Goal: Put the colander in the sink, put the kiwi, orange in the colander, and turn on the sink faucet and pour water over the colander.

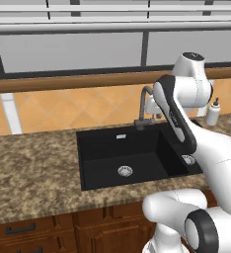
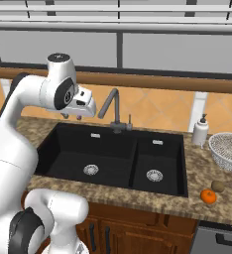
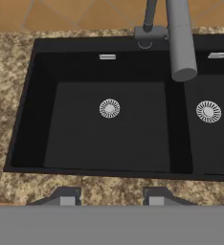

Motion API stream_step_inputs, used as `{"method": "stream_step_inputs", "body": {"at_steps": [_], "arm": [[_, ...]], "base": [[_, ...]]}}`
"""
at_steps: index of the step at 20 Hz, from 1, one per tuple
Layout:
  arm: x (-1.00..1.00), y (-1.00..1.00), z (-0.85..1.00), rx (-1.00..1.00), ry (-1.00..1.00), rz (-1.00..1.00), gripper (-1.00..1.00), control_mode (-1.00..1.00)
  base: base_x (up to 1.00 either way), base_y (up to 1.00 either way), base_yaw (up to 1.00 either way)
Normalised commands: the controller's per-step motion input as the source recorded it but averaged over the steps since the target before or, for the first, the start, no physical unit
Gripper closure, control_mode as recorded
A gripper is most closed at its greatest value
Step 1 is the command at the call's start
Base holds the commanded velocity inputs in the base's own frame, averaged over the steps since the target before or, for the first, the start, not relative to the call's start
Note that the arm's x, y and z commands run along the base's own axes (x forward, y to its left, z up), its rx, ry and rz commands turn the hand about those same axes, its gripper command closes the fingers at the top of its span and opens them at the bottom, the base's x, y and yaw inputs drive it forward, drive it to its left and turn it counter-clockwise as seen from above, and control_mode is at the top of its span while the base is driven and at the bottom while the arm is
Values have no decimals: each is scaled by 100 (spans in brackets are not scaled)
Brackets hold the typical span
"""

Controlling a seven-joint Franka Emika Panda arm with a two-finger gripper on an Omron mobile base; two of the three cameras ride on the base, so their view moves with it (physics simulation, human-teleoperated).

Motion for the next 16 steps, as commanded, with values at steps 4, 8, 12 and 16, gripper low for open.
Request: {"method": "stream_step_inputs", "body": {"at_steps": [4, 8, 12, 16], "arm": [[-10, -34, 0, 6, 0, -6, -100, -100], [-39, -86, 0, 19, 0, -16, -100, -100], [-43, -99, -1, 19, 0, -23, -100, -100], [-34, -100, -3, 21, 0, -39, -100, -100]], "base": [[0, 0, 0], [0, 0, 0], [0, 0, 0], [0, 0, 0]]}}
